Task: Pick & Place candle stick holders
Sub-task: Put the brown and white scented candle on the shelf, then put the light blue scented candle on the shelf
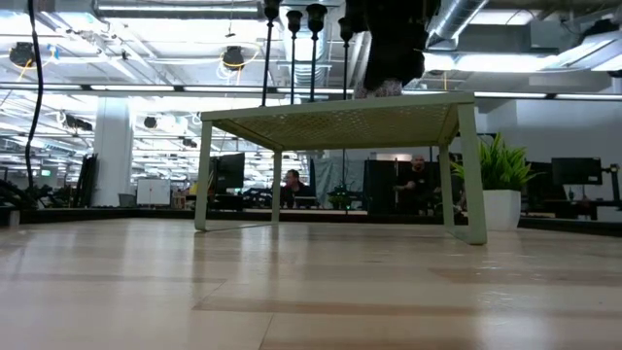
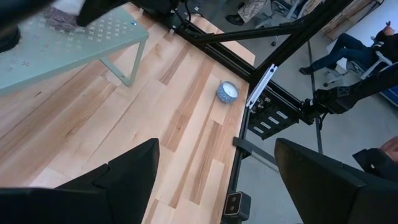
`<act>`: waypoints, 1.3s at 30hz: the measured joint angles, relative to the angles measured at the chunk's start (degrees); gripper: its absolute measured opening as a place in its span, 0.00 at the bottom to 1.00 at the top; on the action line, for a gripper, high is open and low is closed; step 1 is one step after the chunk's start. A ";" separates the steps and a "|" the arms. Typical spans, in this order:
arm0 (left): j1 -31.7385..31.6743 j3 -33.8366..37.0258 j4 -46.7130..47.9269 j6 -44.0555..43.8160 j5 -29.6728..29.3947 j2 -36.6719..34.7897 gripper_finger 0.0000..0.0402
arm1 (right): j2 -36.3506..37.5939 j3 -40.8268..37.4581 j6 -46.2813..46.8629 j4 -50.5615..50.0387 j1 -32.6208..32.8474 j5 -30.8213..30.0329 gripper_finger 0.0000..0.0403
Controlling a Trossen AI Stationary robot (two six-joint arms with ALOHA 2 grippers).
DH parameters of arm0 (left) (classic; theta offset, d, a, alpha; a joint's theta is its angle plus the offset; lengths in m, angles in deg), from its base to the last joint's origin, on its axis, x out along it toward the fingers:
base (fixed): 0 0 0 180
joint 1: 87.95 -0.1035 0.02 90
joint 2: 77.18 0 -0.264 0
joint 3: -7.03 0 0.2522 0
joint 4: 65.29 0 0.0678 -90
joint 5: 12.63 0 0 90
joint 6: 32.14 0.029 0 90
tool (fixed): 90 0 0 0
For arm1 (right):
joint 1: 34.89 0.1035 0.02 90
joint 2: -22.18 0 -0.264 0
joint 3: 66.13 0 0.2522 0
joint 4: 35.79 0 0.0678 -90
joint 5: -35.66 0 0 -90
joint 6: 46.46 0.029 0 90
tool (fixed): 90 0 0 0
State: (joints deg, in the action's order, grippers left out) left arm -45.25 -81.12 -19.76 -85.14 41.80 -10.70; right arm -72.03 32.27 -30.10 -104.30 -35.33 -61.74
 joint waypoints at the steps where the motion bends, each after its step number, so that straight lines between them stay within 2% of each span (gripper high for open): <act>1: 0.00 0.00 0.00 0.00 0.00 0.00 0.80 | 0.00 0.00 0.01 0.07 -0.39 -0.02 0.82; 6: -0.02 0.00 0.00 0.01 0.00 0.00 0.80 | 0.00 0.00 0.02 0.10 -2.02 -0.01 0.88; 10: -0.01 0.00 0.00 0.02 0.00 0.00 0.80 | 0.73 0.63 -0.25 -1.10 -2.27 0.00 0.89; 13: -0.02 0.00 0.02 0.02 0.00 0.00 0.80 | 3.06 3.99 -0.28 -2.34 -1.85 0.00 0.89; 17: -0.02 0.00 0.01 0.00 0.01 0.00 0.80 | 5.14 9.05 0.91 -12.32 1.37 2.27 0.89; 22: 0.00 0.00 -0.10 0.02 0.85 0.00 0.80 | 10.27 11.21 12.14 -30.74 12.92 2.25 0.89; 25: -0.02 0.00 -0.09 0.02 0.87 0.00 0.80 | 11.97 8.64 23.96 -33.76 22.84 1.77 0.89; 32: -0.02 0.00 -0.09 0.02 0.87 0.00 0.80 | 10.51 0.54 49.47 -25.55 45.03 2.65 0.89; 36: 0.00 0.00 -0.09 0.02 0.87 0.00 0.80 | 5.76 -2.64 58.24 -18.17 53.12 4.77 0.89; 39: -0.02 0.00 -0.09 0.02 0.87 0.00 0.80 | 1.06 -2.83 60.62 -15.04 57.57 5.68 0.89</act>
State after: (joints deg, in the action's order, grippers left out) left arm -45.27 -81.12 -19.85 -85.11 42.67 -10.70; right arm -70.97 29.44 30.52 -119.33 22.24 -56.06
